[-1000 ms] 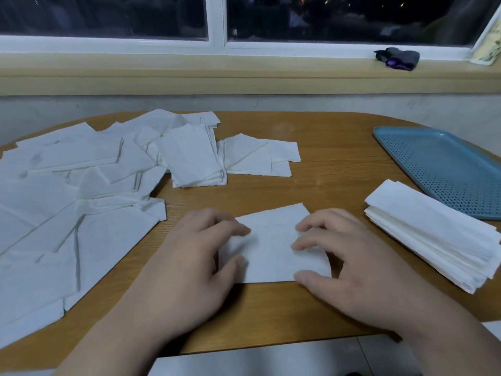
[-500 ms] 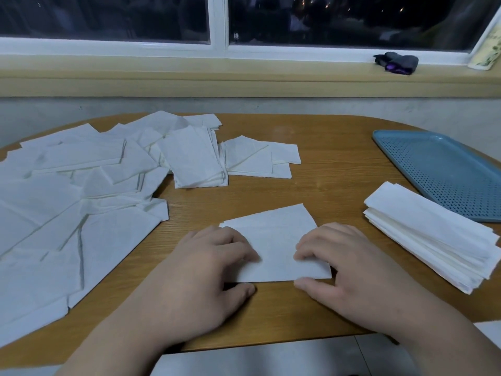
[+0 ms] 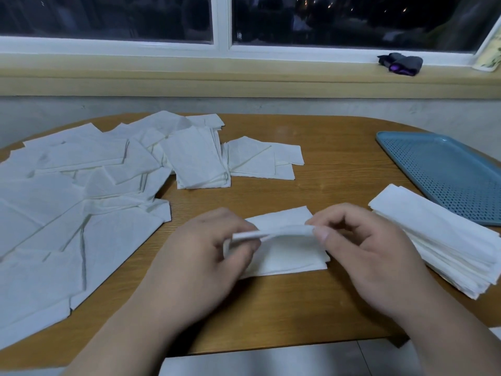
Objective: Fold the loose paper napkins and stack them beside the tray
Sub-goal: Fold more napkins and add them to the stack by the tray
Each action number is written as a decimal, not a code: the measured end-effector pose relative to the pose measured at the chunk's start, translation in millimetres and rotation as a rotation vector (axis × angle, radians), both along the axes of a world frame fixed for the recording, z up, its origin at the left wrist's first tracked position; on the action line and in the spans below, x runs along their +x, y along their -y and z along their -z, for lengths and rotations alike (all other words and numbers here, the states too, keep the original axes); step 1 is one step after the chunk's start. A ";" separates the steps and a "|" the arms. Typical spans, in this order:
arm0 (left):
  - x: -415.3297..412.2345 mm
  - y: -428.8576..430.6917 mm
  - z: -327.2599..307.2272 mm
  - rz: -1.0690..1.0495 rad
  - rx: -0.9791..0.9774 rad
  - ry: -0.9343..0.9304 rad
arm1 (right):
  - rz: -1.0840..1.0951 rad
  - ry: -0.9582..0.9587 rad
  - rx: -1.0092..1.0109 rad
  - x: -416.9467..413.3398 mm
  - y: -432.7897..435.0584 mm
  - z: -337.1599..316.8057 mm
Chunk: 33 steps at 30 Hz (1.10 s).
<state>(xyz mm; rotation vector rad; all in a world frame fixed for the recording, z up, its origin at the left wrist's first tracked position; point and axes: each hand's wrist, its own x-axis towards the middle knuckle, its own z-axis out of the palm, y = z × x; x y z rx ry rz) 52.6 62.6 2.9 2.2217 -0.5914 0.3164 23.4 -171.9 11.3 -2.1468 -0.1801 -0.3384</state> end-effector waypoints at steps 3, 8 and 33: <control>1.6 7.7 -10.3 -0.122 -0.268 -0.152 | -0.026 -0.059 0.196 0.6 -8.2 -11.4; 8.3 11.7 -16.1 -0.120 -0.472 -0.400 | 0.103 -0.071 0.168 11.9 -17.8 -14.4; 32.8 -3.6 -0.5 -0.303 0.122 -0.296 | 0.182 -0.141 -0.525 86.8 -26.3 -10.7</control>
